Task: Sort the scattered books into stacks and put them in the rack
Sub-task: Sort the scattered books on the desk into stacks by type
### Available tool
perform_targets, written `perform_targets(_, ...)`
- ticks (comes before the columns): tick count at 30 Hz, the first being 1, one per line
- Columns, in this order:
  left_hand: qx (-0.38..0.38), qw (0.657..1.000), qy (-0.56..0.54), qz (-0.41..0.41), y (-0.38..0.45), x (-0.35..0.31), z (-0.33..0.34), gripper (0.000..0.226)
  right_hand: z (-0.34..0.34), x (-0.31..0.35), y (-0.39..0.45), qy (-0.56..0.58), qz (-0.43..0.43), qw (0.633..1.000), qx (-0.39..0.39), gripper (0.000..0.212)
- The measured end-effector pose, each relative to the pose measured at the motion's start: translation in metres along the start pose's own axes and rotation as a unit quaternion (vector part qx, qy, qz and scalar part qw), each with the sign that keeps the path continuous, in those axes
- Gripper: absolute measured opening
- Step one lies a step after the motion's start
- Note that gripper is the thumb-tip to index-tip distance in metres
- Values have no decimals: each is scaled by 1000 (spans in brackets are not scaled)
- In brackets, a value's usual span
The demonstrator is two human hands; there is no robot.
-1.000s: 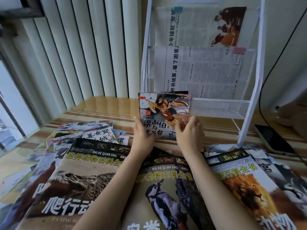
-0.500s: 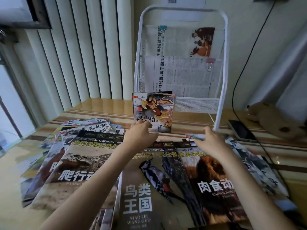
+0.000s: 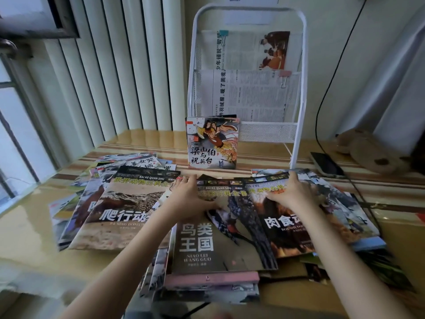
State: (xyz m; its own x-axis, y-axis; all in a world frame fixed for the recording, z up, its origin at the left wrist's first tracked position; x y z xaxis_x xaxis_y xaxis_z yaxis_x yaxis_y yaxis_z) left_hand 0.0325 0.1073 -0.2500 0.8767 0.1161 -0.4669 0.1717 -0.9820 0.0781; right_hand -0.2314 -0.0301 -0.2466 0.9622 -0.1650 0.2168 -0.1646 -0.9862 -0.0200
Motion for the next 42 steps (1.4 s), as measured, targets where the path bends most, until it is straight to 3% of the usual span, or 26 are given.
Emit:
perform_targets(3,-53,995,-64,-51,-3,-1,-7,123,-5,-5,5,32,23,999,7,112)
perform_targets(6,-112,986,-88,-81,-3,3,-16,110,-6,-18,20,142,78,984,76,120)
perform_targets(12,-237,963,-123,-34,-1,-14,-46,71,-16,-11,29,247,9,963,111,54)
perform_targets(14,-222,952,-199,-69,5,-3,-47,64,-13,-8,30,288,-17,948,138,50)
perform_targets(15,-204,933,-279,-97,8,5,-44,61,-9,-8,30,312,-14,937,158,51)
perform_targets(18,-112,835,-520,-139,13,6,-30,49,2,-13,36,388,3,901,195,54)
perform_targets(20,-104,796,-585,-118,20,1,-28,49,6,-16,42,436,17,879,191,48)
perform_targets(23,-165,766,-611,-110,32,6,-27,55,-6,-17,49,534,29,827,173,34)
perform_targets(25,-187,762,-608,-122,36,8,-21,61,-15,-15,55,573,22,802,170,40)
perform_targets(28,-157,761,-616,-133,42,-5,-4,65,-21,-1,47,594,-5,780,195,47)
perform_targets(31,-78,779,-607,-138,39,-35,18,27,-9,13,36,594,12,774,218,63)
perform_targets(33,-47,784,-602,-143,38,-47,32,10,2,18,34,580,35,779,236,61)
perform_targets(36,-87,780,-607,-121,46,-49,32,11,14,19,25,564,70,765,303,70)
perform_targets(38,-130,782,-601,-98,49,-46,17,15,2,35,12,546,-13,770,330,73)
perform_targets(40,-165,792,-586,-46,52,-53,-6,15,-22,47,8,554,-93,779,278,55)
perform_targets(42,-212,810,-546,27,54,-65,-37,8,-48,53,8,596,-137,763,208,34)
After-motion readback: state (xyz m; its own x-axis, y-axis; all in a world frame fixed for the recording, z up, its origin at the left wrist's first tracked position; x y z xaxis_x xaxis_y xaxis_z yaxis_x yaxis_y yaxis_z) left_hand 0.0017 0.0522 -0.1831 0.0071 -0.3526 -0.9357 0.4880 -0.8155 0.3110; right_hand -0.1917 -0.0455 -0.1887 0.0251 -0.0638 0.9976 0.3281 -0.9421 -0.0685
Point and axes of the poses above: each hand's wrist, its own y-axis towards the middle knuckle, its own z-axis out of the palm, x = y × z, the point moved 10 cm from there along y, towards the middle knuckle, and after that the axes turned 12 degrees about z, right-handed, at the moved point
